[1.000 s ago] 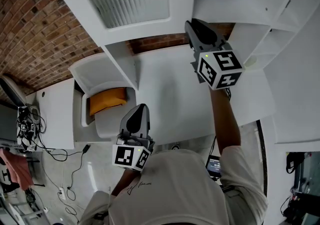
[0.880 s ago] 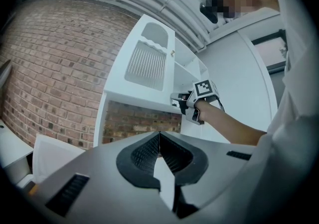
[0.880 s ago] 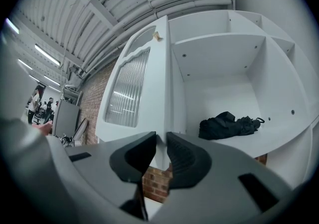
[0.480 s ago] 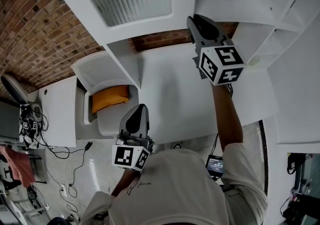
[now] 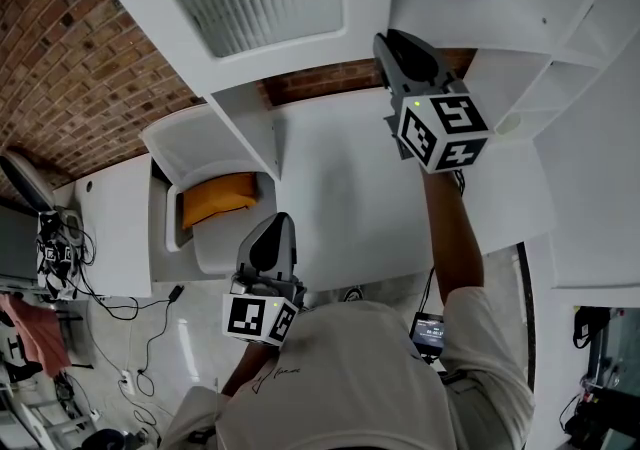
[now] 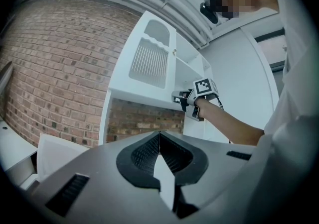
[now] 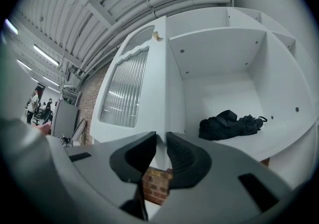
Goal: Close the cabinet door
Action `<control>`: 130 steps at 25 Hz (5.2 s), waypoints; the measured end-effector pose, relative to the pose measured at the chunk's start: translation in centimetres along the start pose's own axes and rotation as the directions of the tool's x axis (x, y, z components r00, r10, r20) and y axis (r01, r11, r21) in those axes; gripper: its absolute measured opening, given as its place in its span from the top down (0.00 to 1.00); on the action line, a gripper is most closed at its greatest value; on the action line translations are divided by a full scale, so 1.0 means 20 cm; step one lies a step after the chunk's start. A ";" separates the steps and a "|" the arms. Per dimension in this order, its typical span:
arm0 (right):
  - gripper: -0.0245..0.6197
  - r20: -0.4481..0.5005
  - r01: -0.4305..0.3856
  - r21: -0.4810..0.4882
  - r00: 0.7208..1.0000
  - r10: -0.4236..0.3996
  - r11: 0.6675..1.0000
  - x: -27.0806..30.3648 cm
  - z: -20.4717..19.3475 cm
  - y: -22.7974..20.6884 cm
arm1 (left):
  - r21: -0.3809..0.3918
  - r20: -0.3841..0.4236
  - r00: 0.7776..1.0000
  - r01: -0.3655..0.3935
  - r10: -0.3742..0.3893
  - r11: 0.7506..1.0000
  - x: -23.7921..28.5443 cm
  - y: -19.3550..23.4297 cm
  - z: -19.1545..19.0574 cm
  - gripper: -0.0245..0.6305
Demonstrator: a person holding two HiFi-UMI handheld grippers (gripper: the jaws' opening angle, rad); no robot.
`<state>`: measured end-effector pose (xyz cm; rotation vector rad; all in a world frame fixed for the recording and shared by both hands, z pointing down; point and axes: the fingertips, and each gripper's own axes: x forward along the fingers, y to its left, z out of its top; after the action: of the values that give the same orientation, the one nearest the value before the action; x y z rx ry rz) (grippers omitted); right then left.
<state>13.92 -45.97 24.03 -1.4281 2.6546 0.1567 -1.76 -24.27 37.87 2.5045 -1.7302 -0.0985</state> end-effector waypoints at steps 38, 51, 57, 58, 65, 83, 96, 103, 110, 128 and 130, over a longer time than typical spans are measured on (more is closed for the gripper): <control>0.92 -0.017 0.098 -0.046 0.995 -0.098 0.994 -0.19 -0.05 0.14 | -0.005 0.013 0.998 0.064 -0.064 0.998 -0.15 0.01 0.04 0.94; 0.92 -0.065 0.101 -0.058 0.992 -0.105 0.993 -0.33 -0.12 0.24 | -0.010 0.023 0.997 0.073 -0.073 0.997 -0.25 0.00 0.06 0.94; 0.92 -0.084 0.101 -0.053 0.991 -0.105 0.993 -0.39 -0.15 0.29 | -0.015 0.020 0.996 0.088 -0.088 0.996 -0.30 -0.01 0.05 0.94; 0.92 -0.089 0.100 -0.052 0.991 -0.105 0.994 -0.40 -0.16 0.30 | -0.015 0.019 0.996 0.087 -0.087 0.996 -0.31 0.00 0.05 0.94; 0.92 -0.128 0.097 -0.025 0.987 -0.099 0.995 -0.49 -0.23 0.39 | 0.007 0.010 0.998 0.070 -0.070 0.998 -0.36 0.03 0.06 0.94; 0.93 -0.232 0.134 0.034 0.965 -0.122 0.990 -0.78 -0.39 0.62 | -0.003 0.004 0.998 0.057 -0.057 0.998 -0.54 0.10 0.06 0.94; 0.93 -0.313 0.154 0.052 0.941 -0.131 0.987 -1.03 -0.50 0.82 | -0.041 -0.005 0.998 0.059 -0.059 0.997 -0.63 0.15 0.01 0.94; 0.93 -0.352 0.161 0.073 0.928 -0.126 0.984 -1.11 -0.55 0.87 | -0.046 -0.013 0.998 0.056 -0.056 0.997 -0.64 0.18 0.00 0.94; 0.93 -0.392 0.151 0.089 0.914 -0.105 0.985 -1.17 -0.61 0.94 | -0.043 -0.020 0.998 0.057 -0.057 0.997 -0.63 0.20 -0.01 0.94; 0.93 -0.374 0.119 0.166 0.926 -0.049 0.979 -1.30 -0.58 1.06 | -0.036 -0.044 0.998 0.050 -0.051 0.998 -0.62 0.20 -0.02 0.94; 0.93 -0.377 0.112 0.164 0.925 -0.043 0.980 -1.30 -0.58 1.06 | -0.037 -0.040 0.998 0.048 -0.049 0.998 -0.62 0.20 -0.02 0.94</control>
<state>9.82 -14.63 40.34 -1.6356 2.7951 -0.3968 -9.79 -14.04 38.66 2.5054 -1.6378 -0.0809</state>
